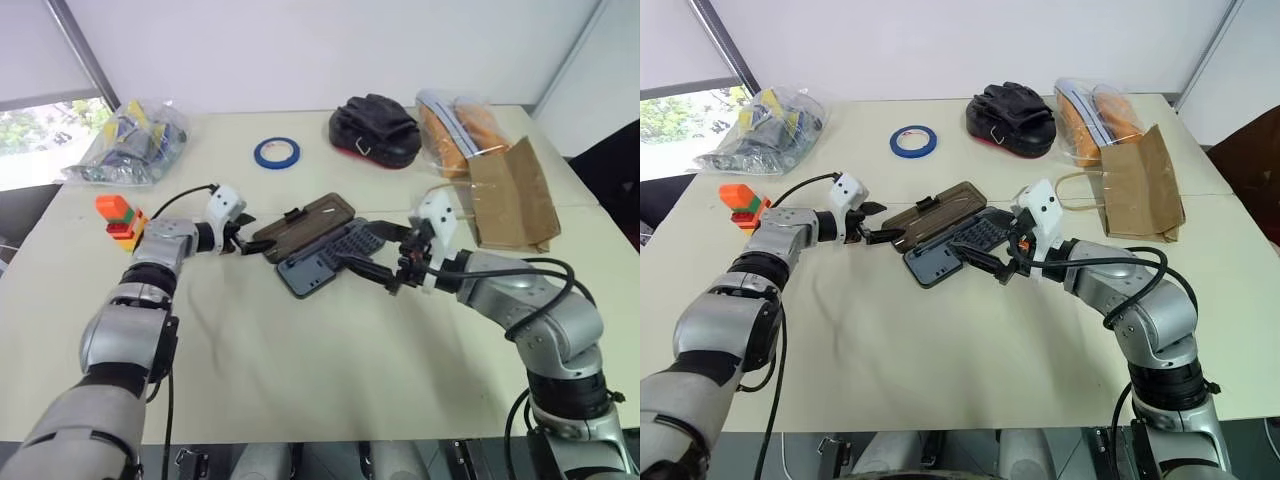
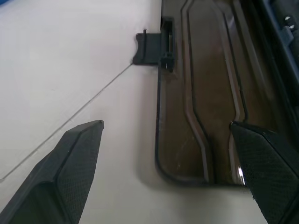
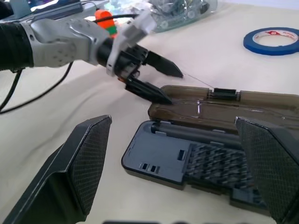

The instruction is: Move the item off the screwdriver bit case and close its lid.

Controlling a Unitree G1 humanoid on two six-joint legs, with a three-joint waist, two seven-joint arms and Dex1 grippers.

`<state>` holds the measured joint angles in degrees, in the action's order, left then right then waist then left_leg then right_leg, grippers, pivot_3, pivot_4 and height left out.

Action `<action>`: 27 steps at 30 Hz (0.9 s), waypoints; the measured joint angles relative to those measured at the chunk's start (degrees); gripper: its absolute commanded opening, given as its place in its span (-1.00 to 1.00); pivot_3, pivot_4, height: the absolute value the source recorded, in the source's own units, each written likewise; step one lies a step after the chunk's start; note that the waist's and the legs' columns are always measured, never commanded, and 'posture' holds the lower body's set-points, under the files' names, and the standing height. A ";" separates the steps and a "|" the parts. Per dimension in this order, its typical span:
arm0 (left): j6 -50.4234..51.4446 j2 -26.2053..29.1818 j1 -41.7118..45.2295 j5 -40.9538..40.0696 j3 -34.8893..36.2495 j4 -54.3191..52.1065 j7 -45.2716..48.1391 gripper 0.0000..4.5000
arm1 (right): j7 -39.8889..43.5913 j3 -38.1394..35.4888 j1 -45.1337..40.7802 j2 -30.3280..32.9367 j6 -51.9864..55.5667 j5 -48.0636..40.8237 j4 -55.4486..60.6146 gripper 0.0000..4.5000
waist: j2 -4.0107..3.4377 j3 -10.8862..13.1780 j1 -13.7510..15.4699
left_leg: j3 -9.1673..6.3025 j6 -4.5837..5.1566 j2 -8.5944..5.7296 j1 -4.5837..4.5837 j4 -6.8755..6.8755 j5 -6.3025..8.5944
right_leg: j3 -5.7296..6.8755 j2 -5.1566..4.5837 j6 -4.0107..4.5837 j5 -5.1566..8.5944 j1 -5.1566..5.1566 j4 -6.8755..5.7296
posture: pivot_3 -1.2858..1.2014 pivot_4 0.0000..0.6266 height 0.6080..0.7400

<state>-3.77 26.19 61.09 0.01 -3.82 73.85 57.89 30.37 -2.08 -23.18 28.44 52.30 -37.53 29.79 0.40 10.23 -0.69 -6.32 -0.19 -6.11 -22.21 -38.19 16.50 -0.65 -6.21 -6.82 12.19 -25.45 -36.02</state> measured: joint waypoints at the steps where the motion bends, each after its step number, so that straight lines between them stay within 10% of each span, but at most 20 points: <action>1: 0.26 -0.30 0.22 0.53 0.00 0.31 -0.31 0.17 | -0.74 -0.48 0.39 -0.03 0.16 -0.08 0.48 1.00 | 0.00 0.00 -0.12 | 0.00 0.02 0.00 0.01 0.00 0.01 | 0.00 0.00 0.00 0.00 0.00 -0.01 | 0.03 -0.52 1.00; 6: 1.14 -0.65 0.93 2.60 0.07 0.89 -0.99 -0.98 | -3.32 -1.91 1.76 -0.05 0.35 -1.02 2.21 1.00 | -0.01 -0.02 -0.30 | 0.01 0.02 0.03 0.08 0.00 0.01 | -0.02 0.04 0.00 0.00 0.02 -0.07 | 0.03 -0.52 1.00; 16: -0.92 -0.68 1.54 5.90 -0.07 0.92 -0.75 -0.99 | -5.35 -3.44 3.17 0.25 0.37 -2.00 3.69 1.00 | 0.07 -0.09 -0.16 | 0.03 0.05 0.02 0.11 -0.01 0.03 | -0.03 0.03 -0.01 0.00 0.05 -0.06 | 0.03 -0.52 1.00; 27: -37.13 5.35 -0.77 14.63 -11.19 -1.90 9.79 -0.99 | -2.89 -3.97 6.08 3.58 0.00 -2.69 3.28 1.00 | 0.08 -0.08 0.06 | 0.04 0.12 0.02 0.06 0.01 0.07 | -0.04 0.01 0.00 0.00 0.05 0.03 | 0.03 -0.52 1.00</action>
<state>-40.90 31.54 60.32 14.64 -15.00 71.95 67.68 27.48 -6.05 -17.10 32.03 52.30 -40.22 33.07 0.48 10.15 -0.63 -6.28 -0.07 -6.09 -22.15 -38.18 16.57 -0.70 -6.21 -6.82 12.19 -25.41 -36.00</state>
